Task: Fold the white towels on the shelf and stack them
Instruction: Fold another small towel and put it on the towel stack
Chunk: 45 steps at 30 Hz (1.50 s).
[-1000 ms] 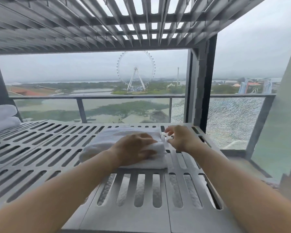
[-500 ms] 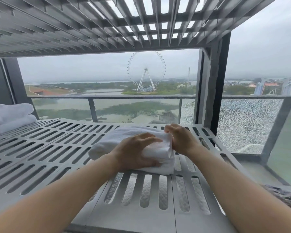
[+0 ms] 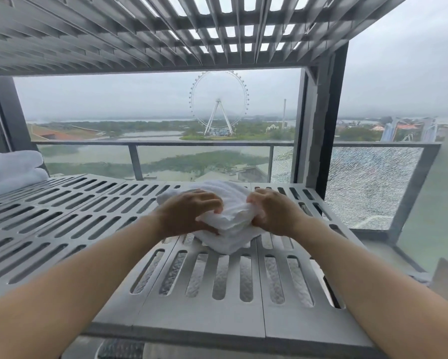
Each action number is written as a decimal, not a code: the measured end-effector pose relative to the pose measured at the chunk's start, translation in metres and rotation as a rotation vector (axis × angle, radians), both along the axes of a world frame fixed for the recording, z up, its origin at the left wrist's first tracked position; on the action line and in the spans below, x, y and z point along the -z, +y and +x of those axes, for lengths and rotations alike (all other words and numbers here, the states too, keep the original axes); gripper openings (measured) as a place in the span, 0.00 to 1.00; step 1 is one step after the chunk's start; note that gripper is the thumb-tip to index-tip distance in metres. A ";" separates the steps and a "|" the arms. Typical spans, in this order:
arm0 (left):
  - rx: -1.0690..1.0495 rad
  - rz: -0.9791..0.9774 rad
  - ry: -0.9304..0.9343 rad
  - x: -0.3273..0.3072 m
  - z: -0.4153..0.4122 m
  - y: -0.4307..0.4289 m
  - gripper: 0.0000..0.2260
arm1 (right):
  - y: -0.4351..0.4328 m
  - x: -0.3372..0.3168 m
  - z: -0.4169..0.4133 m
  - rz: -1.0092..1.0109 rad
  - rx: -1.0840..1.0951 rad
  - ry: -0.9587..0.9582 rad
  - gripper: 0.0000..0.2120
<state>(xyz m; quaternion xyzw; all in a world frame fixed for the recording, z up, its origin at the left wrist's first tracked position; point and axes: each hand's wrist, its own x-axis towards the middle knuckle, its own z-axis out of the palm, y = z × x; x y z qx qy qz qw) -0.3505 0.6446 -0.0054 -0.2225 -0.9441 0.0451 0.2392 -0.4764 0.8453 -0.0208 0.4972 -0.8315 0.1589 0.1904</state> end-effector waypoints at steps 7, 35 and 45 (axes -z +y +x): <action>-0.146 0.246 -0.118 0.009 0.011 -0.021 0.19 | -0.004 0.002 0.013 -0.038 0.031 -0.009 0.14; -0.088 0.247 -0.078 0.011 0.010 -0.008 0.31 | -0.013 -0.001 0.035 0.298 0.066 0.037 0.38; -0.117 0.172 0.003 0.014 0.004 -0.001 0.19 | -0.022 0.003 0.029 0.263 0.032 -0.042 0.27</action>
